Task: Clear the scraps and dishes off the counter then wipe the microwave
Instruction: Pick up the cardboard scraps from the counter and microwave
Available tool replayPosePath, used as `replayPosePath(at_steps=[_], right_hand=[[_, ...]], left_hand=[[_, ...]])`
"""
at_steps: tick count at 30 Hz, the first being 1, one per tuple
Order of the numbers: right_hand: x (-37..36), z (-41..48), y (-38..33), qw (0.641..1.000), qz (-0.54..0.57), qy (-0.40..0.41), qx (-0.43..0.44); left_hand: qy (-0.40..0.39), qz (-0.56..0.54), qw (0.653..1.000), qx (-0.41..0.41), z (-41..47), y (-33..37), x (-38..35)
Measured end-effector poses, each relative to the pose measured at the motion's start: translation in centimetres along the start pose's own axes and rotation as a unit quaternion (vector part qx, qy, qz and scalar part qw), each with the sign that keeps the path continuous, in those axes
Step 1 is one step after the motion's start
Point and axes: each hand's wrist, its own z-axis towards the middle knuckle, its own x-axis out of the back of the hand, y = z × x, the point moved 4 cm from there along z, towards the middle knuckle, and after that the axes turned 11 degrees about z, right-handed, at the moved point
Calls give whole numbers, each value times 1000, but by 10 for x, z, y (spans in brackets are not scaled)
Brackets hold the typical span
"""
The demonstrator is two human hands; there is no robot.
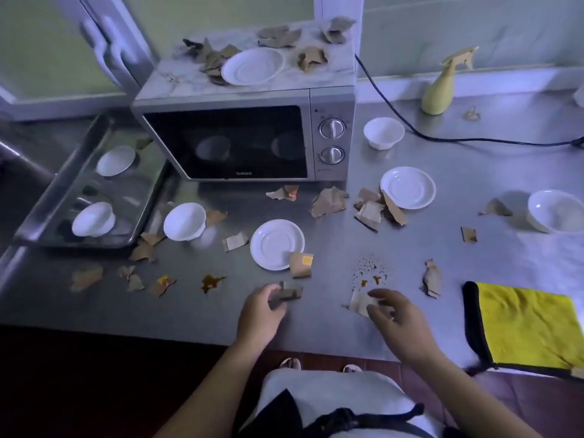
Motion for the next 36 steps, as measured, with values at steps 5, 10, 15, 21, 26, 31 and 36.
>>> replayPosePath(at_steps=[5,10,15,21,26,31,36], right_hand=[[-13,-6,-13,1000,-1,7,-28],[-16,-13,-20,997,26,37,-63],[-24,-20,-26,995,36,60,-67],[-32,-33,-28,990,54,101,-83],[-44,-41,-33,985,80,118,-94],[-66,-39,-52,987,117,69,-81],[-87,-39,-81,983,176,52,-11]], left_hand=[[-8,78,994,-82,26,11,12],[-43,111,980,-156,42,13,12],[-64,117,972,-195,50,14,8],[-54,123,958,-253,54,7,4],[-68,64,951,-293,44,14,23],[-155,-53,948,-273,24,28,52],[-212,-71,920,-321,-3,47,72]])
